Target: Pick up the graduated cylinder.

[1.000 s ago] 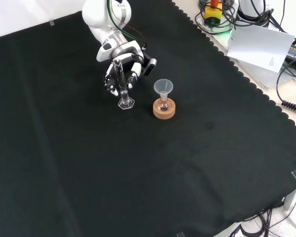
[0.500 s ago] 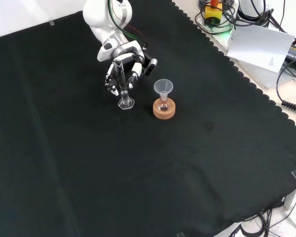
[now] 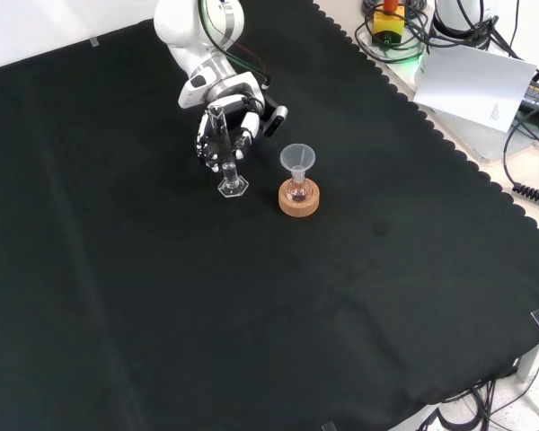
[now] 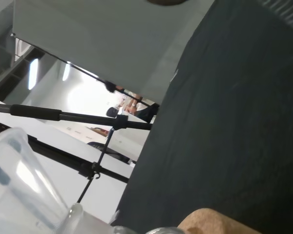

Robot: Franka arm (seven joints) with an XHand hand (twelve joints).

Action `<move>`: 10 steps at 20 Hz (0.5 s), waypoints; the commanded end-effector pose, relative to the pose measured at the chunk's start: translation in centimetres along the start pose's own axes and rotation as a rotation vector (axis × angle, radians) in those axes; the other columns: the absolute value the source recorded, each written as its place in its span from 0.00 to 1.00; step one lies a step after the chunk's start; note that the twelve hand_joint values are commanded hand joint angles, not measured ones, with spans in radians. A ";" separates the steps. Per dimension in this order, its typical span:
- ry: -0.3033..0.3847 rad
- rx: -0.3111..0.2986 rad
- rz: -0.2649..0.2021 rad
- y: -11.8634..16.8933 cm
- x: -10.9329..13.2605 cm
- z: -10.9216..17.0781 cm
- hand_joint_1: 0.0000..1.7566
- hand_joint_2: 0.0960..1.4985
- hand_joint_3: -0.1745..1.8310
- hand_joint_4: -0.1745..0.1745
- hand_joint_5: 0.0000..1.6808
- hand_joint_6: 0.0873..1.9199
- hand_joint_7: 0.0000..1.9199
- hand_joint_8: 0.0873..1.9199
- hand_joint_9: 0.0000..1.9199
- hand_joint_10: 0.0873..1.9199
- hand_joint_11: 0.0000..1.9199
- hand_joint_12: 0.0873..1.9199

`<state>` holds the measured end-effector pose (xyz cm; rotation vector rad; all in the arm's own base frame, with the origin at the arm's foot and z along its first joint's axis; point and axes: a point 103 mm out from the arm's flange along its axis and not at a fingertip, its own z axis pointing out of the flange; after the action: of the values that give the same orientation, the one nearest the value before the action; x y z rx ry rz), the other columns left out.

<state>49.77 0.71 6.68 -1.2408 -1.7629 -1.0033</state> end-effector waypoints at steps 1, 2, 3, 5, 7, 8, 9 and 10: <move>-0.092 -0.018 0.010 0.0 0.7 -0.8 0.63 0.71 0.08 0.54 0.62 0.45 0.57 0.21 0.71 0.04 0.63 0.42; -0.112 -0.017 0.008 0.1 0.8 -1.0 0.63 0.71 0.08 0.53 0.61 0.46 0.57 0.21 0.72 0.03 0.64 0.41; -0.126 -0.017 0.007 0.1 1.0 -1.2 0.63 0.71 0.08 0.51 0.61 0.46 0.58 0.21 0.73 0.02 0.65 0.40; -0.162 -0.009 0.001 0.3 1.3 -1.4 0.63 0.71 0.08 0.48 0.61 0.46 0.58 0.20 0.74 0.00 0.66 0.39; -0.198 0.008 -0.010 0.4 1.6 -1.6 0.63 0.72 0.09 0.44 0.61 0.47 0.58 0.20 0.75 0.00 0.67 0.38; -0.216 0.015 -0.013 0.4 1.7 -1.8 0.63 0.72 0.09 0.42 0.60 0.47 0.58 0.20 0.75 0.00 0.68 0.38; -0.234 0.020 -0.017 0.4 1.9 -2.0 0.63 0.72 0.09 0.41 0.60 0.47 0.59 0.20 0.75 0.00 0.68 0.38; -0.252 0.025 -0.021 0.4 2.0 -2.1 0.63 0.72 0.09 0.40 0.60 0.47 0.59 0.21 0.76 0.00 0.68 0.38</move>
<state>50.30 0.12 8.80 -1.3487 -1.9043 -0.9331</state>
